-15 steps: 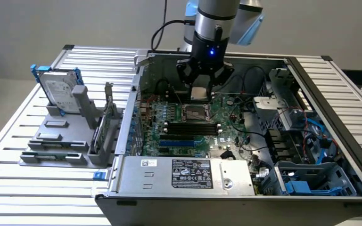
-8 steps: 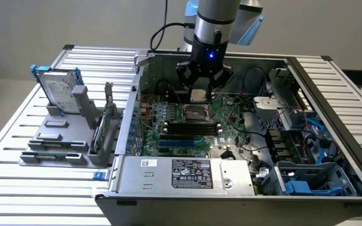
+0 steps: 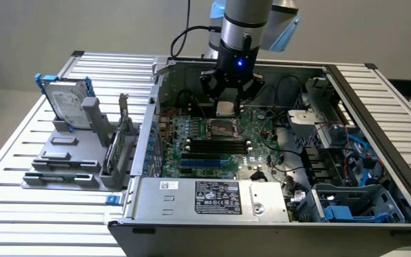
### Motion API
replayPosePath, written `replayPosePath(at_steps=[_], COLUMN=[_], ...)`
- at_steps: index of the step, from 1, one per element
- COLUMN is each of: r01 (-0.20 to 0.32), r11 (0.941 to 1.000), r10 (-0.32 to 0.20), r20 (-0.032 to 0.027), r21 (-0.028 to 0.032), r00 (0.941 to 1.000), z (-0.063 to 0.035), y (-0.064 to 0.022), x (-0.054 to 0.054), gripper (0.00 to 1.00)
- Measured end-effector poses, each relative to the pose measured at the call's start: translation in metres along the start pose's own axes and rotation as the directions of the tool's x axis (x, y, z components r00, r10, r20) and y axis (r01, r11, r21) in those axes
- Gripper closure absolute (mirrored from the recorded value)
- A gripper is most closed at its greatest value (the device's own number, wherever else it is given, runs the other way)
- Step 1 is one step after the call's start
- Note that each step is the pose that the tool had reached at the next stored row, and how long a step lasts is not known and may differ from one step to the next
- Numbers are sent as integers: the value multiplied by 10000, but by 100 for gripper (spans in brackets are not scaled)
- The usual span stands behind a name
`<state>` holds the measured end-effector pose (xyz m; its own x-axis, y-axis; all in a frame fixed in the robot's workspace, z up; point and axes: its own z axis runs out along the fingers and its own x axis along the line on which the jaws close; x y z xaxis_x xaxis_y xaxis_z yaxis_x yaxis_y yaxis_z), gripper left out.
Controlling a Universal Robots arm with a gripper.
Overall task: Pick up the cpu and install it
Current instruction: 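Place the cpu into insertion slot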
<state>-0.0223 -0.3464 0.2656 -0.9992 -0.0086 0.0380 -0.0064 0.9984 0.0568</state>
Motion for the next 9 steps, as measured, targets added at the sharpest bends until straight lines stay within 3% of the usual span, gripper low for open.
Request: replayPosePath(at_steps=[5,9], r01=[-34,-623], r11=[10000,9981], r10=[34,623], r20=[2,35], r21=[-3,-29], r00=[10000,9981], z=[1,17], y=[0,-1], x=[9,16], gripper=[46,46])
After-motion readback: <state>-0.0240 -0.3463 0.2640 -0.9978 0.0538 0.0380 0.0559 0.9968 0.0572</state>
